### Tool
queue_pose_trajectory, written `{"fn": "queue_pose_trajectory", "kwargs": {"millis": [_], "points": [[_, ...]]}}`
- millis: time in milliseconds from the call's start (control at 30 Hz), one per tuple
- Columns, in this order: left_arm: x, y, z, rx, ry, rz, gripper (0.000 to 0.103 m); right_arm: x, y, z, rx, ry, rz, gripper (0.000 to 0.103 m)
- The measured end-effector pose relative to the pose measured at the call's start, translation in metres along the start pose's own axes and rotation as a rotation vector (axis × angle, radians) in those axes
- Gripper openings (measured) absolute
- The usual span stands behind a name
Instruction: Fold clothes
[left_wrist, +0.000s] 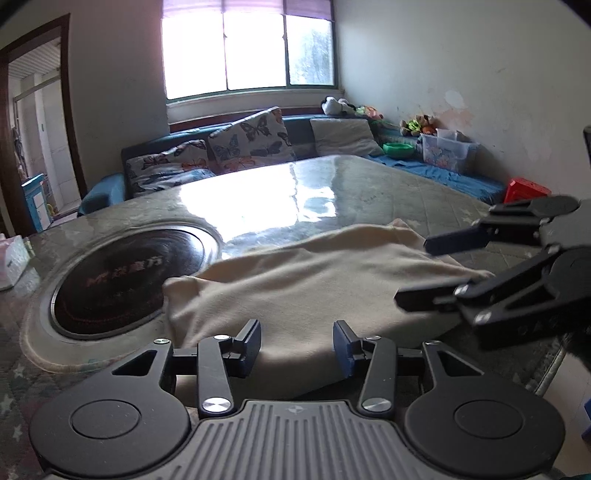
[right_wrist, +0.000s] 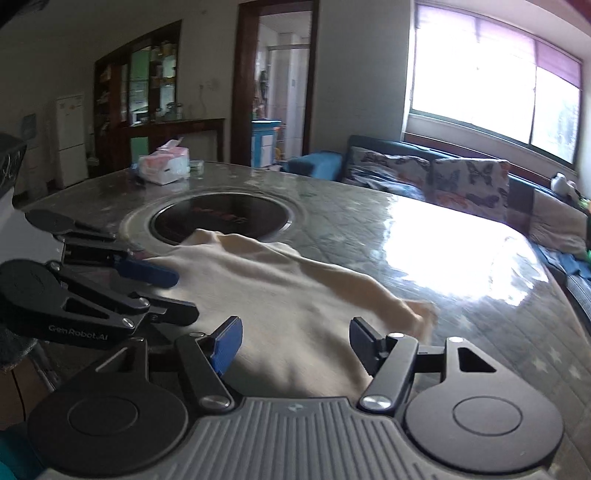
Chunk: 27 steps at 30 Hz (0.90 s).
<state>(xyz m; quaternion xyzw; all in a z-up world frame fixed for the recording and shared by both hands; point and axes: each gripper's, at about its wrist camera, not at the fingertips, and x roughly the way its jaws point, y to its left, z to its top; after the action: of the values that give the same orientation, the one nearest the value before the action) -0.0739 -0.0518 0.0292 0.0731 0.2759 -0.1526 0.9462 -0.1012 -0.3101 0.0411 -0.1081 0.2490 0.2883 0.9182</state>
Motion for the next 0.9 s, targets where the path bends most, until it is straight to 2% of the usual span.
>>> {"fn": "queue_pose_trajectory", "kwargs": {"millis": [167, 333, 600, 900], "points": [[0.002, 0.016, -0.006, -0.035, 0.018, 0.039, 0.047, 0.016, 0.014, -0.004, -0.041, 0.039, 0.033, 0.066], [0.002, 0.023, -0.001, -0.053, 0.013, 0.027, 0.047, 0.016, 0.014, -0.002, -0.049, 0.047, 0.045, 0.072], [0.021, 0.037, 0.024, -0.077, 0.012, 0.039, 0.047, 0.037, -0.028, 0.020, 0.056, 0.081, 0.059, 0.072], [0.058, 0.061, 0.034, -0.130, 0.090, 0.043, 0.047, 0.073, -0.078, 0.025, 0.205, 0.158, 0.069, 0.067]]}}
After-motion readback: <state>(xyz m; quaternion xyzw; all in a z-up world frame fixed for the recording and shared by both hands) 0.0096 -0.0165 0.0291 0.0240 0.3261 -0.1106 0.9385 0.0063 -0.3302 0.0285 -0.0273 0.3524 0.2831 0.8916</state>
